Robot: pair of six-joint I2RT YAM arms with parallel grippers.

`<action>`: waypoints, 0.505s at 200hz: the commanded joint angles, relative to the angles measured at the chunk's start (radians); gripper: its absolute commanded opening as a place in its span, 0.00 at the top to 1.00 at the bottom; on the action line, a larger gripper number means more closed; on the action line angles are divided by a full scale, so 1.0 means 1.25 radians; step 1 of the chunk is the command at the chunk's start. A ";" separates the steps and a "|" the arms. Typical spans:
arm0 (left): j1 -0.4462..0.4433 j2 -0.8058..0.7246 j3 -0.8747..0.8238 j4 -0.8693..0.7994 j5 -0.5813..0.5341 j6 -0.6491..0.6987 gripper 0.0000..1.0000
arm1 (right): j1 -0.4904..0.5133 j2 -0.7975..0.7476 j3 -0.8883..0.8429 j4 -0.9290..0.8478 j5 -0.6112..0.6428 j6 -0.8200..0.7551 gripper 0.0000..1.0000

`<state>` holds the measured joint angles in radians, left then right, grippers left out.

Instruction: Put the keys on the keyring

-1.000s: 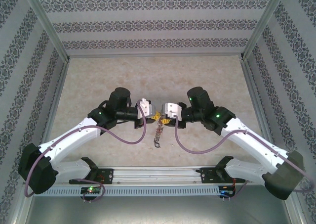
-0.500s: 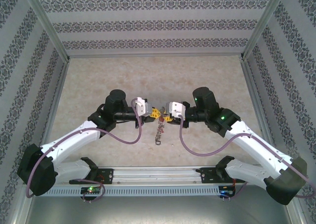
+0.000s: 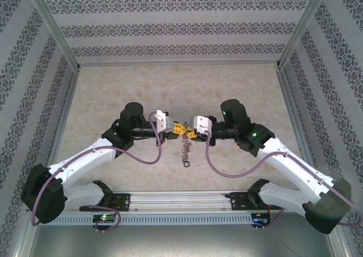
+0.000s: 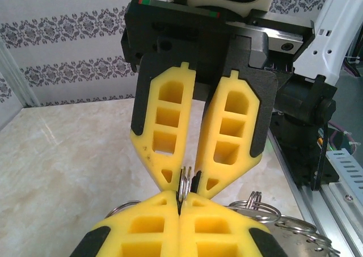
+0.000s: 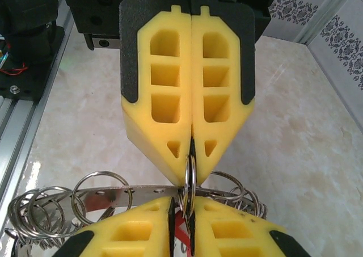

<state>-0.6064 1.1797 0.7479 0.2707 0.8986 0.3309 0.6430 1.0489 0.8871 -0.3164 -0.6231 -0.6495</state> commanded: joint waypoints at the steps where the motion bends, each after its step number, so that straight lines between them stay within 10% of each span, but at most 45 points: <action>1: 0.005 0.006 0.018 0.089 0.042 -0.026 1.00 | -0.006 0.017 -0.008 0.048 -0.037 0.021 0.86; 53: 0.005 0.015 0.023 0.053 0.007 -0.017 1.00 | -0.009 0.037 0.005 0.049 -0.035 0.014 1.00; 101: 0.005 -0.003 0.110 -0.293 -0.042 0.183 0.75 | -0.006 0.042 0.026 -0.003 -0.001 -0.005 1.00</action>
<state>-0.5945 1.1938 0.7856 0.1383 0.8574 0.4072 0.6308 1.0988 0.8871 -0.3187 -0.6228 -0.6353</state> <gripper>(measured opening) 0.239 0.043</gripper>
